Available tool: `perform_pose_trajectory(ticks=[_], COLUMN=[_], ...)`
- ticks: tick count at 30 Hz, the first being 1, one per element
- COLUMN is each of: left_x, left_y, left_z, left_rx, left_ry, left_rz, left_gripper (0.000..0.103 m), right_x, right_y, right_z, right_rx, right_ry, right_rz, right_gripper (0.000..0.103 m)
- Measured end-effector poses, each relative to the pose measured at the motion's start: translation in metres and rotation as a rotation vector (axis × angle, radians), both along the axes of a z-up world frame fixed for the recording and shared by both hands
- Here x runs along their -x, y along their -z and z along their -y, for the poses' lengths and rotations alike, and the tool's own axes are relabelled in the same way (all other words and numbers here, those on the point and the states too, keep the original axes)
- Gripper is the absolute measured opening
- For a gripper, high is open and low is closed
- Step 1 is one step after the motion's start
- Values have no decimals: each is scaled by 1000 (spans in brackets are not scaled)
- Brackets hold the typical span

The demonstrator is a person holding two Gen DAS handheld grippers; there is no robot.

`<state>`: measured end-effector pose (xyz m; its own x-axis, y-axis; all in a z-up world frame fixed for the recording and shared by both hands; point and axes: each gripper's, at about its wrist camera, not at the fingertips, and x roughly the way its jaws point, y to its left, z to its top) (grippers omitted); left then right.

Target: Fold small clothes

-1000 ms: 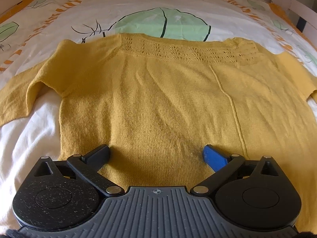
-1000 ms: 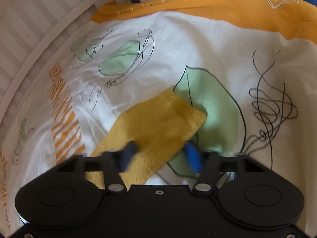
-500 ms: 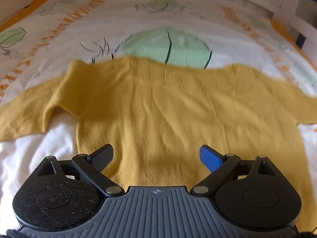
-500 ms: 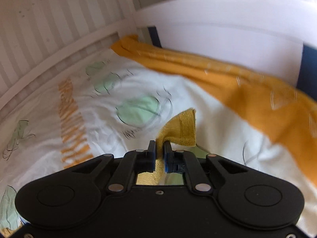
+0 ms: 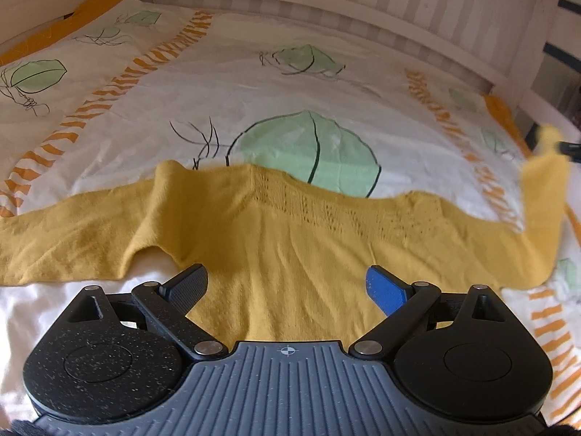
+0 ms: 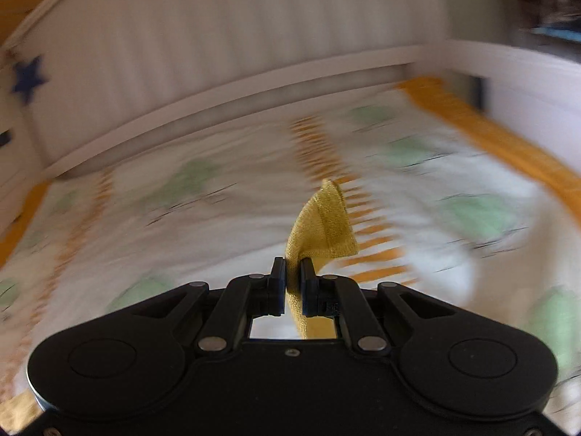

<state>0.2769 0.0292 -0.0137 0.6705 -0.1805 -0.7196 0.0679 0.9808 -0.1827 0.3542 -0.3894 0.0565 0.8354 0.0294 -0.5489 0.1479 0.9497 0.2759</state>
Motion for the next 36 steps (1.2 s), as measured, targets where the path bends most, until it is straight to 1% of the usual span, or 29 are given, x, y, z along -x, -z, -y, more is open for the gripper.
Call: perform_pose_trajectory(ticks=[4, 8, 11, 13, 15, 16, 18, 19, 20, 22, 24, 26, 27, 28, 30, 31, 32, 34, 36], left_x=[0, -3, -4, -5, -5, -6, -8, -9, -10, -11, -13, -15, -15, -16, -17, -18, -19, -22, -27], left_y=[-11, -15, -17, -19, -21, -21, -21, -21, -21, -20, -18, -16, -14, -12, -8, -5, -2, 4, 12], left_z=[-14, -34, -46, -51, -55, -57, -59, -60, -61, -62, -62, -59, -58, -56, -51, -49, -46, -41, -35], left_rx=[29, 61, 79, 80, 71, 65, 55, 54, 53, 51, 47, 39, 33, 26, 10, 6, 5, 12, 13], left_ry=[-8, -51, -73, -84, -98, -105, -118, -122, -124, -125, -121, -114, -110, -103, -90, -82, -71, -51, -36], left_rz=[17, 14, 13, 19, 29, 33, 34, 33, 32, 29, 25, 20, 19, 17, 13, 12, 11, 5, 0], left_gripper=[95, 95, 95, 95, 95, 95, 95, 95, 95, 95, 95, 95, 95, 95, 95, 95, 95, 94, 94], right_x=[-20, -37, -45, -43, -38, -36, -23, -19, -15, -3, 9, 16, 20, 24, 35, 41, 46, 58, 68], right_y=[25, 62, 93, 111, 119, 124, 126, 125, 125, 116, 108, 106, 104, 102, 100, 99, 98, 95, 94], right_z=[-80, -155, -201, -224, -244, -252, -264, -267, -270, -265, -255, -246, -237, -229, -209, -199, -189, -168, -154], right_rx=[-31, -66, -62, -54, -51, -44, -38, -33, -23, 1, 27, 58, 72, 84, 114, 127, 138, 150, 170], right_ry=[-143, -257, -323, -363, -397, -416, -462, -477, -491, -489, -473, -456, -446, -433, -400, -383, -363, -315, -266], right_rz=[-16, -69, -113, -138, -155, -165, -172, -165, -155, -138, -108, -93, -90, -84, -70, -64, -59, -46, -32], right_gripper=[14, 13, 14, 14, 14, 19, 25, 25, 28, 59, 69, 69, 74, 81, 87, 89, 90, 98, 102])
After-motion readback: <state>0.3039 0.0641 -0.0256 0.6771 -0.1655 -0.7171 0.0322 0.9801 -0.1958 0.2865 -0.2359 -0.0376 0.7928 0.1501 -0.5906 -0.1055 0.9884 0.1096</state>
